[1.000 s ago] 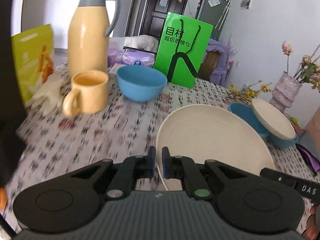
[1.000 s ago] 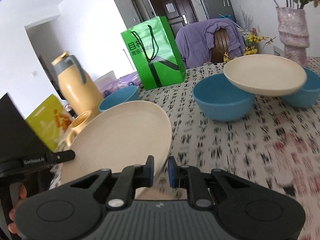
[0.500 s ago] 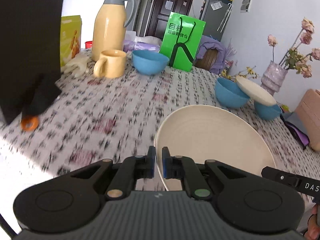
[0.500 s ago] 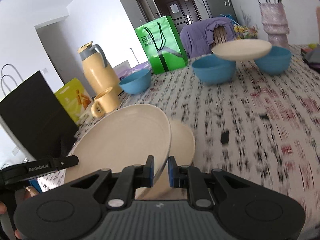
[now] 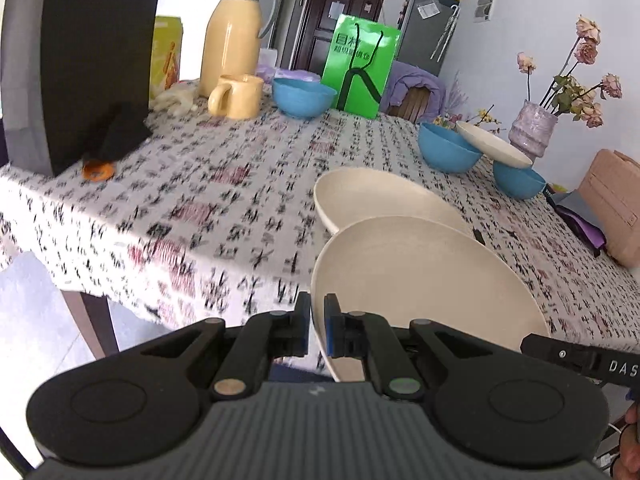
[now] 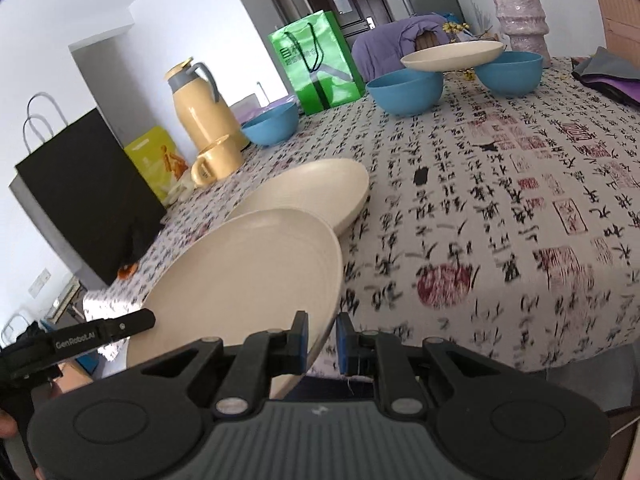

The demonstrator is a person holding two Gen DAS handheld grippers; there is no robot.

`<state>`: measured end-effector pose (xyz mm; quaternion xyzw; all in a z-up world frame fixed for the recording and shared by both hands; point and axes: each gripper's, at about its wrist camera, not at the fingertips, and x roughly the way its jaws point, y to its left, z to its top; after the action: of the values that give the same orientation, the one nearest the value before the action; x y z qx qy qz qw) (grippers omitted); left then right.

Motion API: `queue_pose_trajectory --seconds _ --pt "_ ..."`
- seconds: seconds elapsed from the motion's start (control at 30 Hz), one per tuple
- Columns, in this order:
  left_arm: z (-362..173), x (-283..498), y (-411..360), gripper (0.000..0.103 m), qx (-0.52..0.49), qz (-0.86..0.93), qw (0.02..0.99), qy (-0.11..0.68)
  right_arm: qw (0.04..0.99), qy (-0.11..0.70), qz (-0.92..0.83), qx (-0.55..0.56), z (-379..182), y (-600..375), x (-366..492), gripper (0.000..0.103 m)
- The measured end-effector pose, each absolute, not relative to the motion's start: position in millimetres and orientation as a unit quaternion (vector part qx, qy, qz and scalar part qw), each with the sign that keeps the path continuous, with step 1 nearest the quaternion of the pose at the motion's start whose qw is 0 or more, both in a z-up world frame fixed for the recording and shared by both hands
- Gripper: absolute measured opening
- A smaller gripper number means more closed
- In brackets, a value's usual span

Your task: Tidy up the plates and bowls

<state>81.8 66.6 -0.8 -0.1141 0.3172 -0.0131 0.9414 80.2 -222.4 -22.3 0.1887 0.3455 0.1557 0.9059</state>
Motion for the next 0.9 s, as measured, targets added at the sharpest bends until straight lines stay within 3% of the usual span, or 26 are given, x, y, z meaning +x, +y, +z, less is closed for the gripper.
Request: queue_pose_trajectory --seconds 0.9 --pt "-8.4 70.8 62.4 0.007 -0.117 -0.005 0.944 0.308 0.903 0.350 0.157 0.194 -33.1 -222.2 66.7 0.014"
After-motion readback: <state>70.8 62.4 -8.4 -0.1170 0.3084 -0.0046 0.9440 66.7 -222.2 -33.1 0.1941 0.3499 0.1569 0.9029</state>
